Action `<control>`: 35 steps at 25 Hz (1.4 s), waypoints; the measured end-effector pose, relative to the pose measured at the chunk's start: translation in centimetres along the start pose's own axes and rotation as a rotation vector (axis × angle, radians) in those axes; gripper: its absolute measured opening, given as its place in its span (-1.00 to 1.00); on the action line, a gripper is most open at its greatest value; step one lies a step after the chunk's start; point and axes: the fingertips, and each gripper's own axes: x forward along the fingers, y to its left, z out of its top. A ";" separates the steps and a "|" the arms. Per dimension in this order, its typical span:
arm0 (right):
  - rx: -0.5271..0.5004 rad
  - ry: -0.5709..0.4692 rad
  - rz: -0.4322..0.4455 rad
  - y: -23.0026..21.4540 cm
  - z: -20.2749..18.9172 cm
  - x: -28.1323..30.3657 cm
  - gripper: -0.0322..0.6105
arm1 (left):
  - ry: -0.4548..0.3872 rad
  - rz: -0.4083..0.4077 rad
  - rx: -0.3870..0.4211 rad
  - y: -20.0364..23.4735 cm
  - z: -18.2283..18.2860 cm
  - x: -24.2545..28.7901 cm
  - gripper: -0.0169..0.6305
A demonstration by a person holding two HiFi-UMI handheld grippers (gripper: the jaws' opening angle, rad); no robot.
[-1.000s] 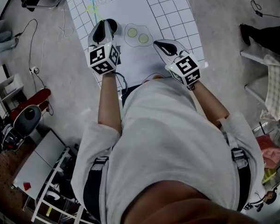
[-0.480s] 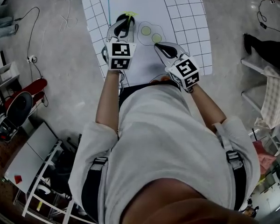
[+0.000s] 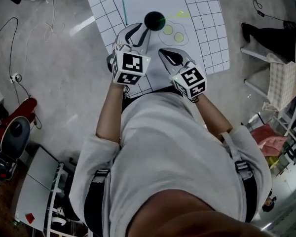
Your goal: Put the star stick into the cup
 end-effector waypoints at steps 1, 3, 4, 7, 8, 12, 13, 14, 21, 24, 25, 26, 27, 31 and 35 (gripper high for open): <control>0.007 0.002 -0.001 1.1 0.8 1.2 -0.90 | -0.019 -0.007 -0.009 1.0 -0.4 -1.2 -0.80; 0.030 0.010 0.003 3.3 2.7 3.6 -0.90 | -0.036 -0.025 -0.014 2.8 -1.9 -3.4 -0.93; 0.033 0.018 -0.003 4.0 3.7 4.9 -0.90 | -0.032 -0.036 -0.014 3.7 -2.9 -4.3 -0.94; 0.004 0.052 -0.069 4.7 7.8 8.6 -0.90 | -0.019 -0.053 -0.042 6.9 -5.4 -6.6 -0.94; -0.002 0.063 -0.096 4.6 9.5 10.0 -0.90 | -0.018 -0.053 -0.061 8.5 -6.0 -7.1 -0.94; 0.027 0.112 -0.198 3.5 13.9 15.3 -0.90 | -0.016 -0.053 -0.139 13.7 -8.0 -8.4 -0.94; 0.037 0.130 -0.223 3.3 13.9 16.1 -0.90 | -0.017 -0.053 -0.155 14.1 -8.6 -8.8 -0.94; 0.043 0.148 -0.247 3.0 13.7 16.9 -0.90 | -0.017 -0.053 -0.167 14.4 -9.0 -9.0 -0.94; 0.091 0.227 -0.393 -1.2 13.0 21.8 -0.90 | -0.004 -0.094 -0.220 16.9 -10.3 -7.7 -0.94; 0.130 0.263 -0.444 -4.1 13.0 23.3 -0.81 | 0.003 -0.113 -0.233 17.2 -10.8 -7.1 -0.94; 0.136 0.272 -0.450 -4.8 13.3 23.8 -0.77 | 0.009 -0.116 -0.240 17.4 -11.0 -6.9 -0.94; 0.137 0.282 -0.454 -5.4 13.5 24.3 -0.74 | 0.018 -0.120 -0.247 17.6 -11.4 -6.7 -0.94; 0.135 0.295 -0.458 -6.0 13.6 24.8 -0.72 | 0.029 -0.123 -0.252 17.8 -11.8 -6.6 -0.94; 0.124 0.359 -0.483 -8.2 12.7 26.2 -0.65 | 0.061 -0.127 -0.269 17.8 -13.3 -6.1 -0.94; 0.174 0.391 -0.486 -9.6 11.8 27.3 -0.64 | 0.078 -0.127 -0.284 17.8 -14.1 -6.0 -0.94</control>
